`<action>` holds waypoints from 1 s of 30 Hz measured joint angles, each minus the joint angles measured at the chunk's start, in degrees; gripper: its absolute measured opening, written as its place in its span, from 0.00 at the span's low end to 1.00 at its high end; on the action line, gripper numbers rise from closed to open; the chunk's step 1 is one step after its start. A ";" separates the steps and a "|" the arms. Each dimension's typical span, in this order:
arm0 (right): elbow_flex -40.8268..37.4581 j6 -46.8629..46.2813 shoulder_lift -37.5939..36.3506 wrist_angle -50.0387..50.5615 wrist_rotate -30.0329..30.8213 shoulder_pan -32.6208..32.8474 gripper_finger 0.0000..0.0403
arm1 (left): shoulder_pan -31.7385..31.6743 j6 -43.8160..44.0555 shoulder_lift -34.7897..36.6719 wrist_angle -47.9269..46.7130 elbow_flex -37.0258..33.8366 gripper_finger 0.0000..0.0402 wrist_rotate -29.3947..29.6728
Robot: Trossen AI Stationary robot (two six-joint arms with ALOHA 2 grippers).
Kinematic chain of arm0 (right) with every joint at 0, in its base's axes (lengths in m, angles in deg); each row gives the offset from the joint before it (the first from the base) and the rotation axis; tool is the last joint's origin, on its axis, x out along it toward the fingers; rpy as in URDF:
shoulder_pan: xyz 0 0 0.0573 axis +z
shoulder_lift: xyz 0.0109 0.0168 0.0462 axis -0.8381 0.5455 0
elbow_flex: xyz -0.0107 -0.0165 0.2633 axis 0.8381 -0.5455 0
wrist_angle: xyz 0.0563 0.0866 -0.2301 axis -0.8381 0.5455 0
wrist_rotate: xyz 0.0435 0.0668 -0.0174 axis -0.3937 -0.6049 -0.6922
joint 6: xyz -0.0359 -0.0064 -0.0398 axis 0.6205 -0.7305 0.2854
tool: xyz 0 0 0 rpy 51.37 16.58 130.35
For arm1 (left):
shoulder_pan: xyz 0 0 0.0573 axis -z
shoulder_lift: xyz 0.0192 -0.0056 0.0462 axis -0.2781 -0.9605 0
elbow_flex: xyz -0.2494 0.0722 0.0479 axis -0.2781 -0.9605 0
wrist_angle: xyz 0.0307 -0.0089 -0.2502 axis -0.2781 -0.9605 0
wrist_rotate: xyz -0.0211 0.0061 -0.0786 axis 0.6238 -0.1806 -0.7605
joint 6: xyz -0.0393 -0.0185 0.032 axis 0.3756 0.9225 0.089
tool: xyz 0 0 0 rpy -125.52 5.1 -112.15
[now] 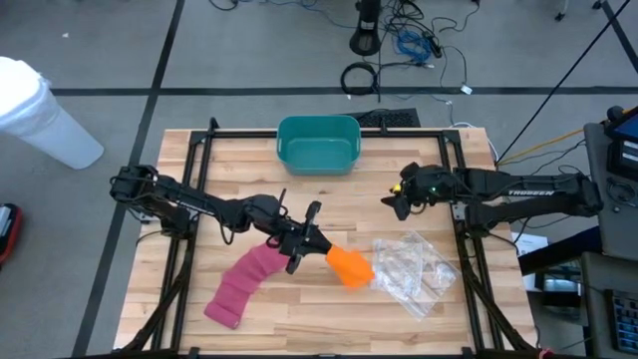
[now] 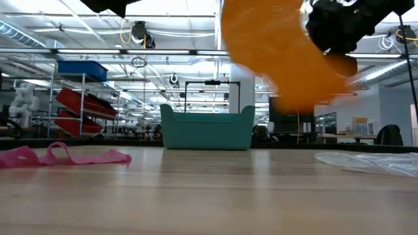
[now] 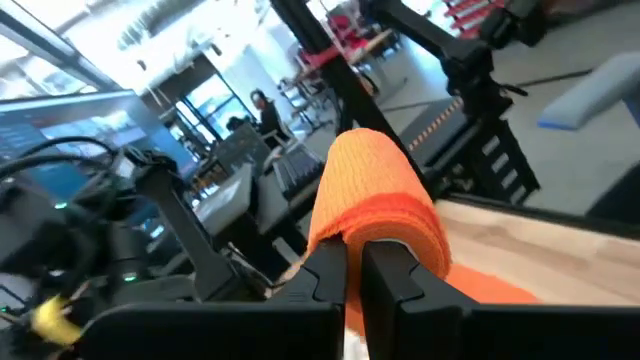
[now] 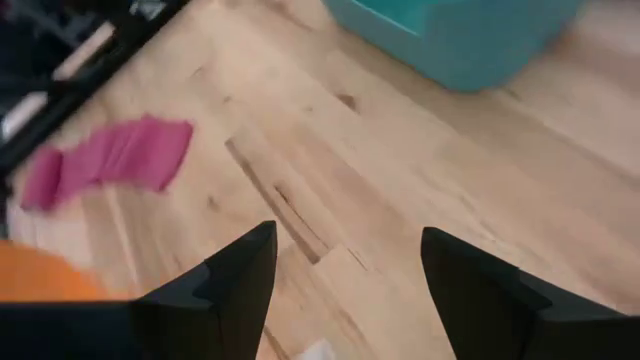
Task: Roll bandage
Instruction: Roll the orange bandage
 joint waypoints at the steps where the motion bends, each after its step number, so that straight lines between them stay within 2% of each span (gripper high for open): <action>1: 0.00 2.65 -0.34 -0.18 0.40 0.69 0.58 | 0.00 0.77 0.00 0.62 0.00 0.02 0.40; 3: 0.07 7.00 -0.70 -0.40 1.27 2.36 0.58 | 0.09 2.09 0.00 1.89 0.00 0.02 2.47; 6: -2.73 10.82 -0.81 -4.15 5.80 6.47 0.58 | 0.31 4.50 0.00 3.46 -0.01 0.02 7.99; 9: -7.33 12.22 -0.65 -14.53 6.47 10.23 0.58 | 0.33 5.87 0.32 3.47 -0.02 0.02 12.48; 13: -12.44 11.84 -0.35 -22.31 6.98 13.67 0.58 | 0.33 6.88 0.93 3.51 -0.02 0.02 19.02; 16: -17.92 16.67 -0.35 -35.15 6.45 17.23 0.58 | 0.06 7.43 1.93 3.28 -0.02 0.02 22.63; 24: -32.40 27.24 3.47 -73.29 8.21 22.91 0.58 | -3.17 11.85 2.64 2.44 -0.02 0.02 22.82; 26: -33.59 29.49 5.65 -77.97 10.60 23.80 0.58 | -4.29 12.92 2.64 2.28 -0.02 0.02 21.68; 30: -33.09 33.10 10.71 -79.15 17.69 23.96 0.58 | -6.53 15.54 2.64 2.54 -0.76 0.02 19.30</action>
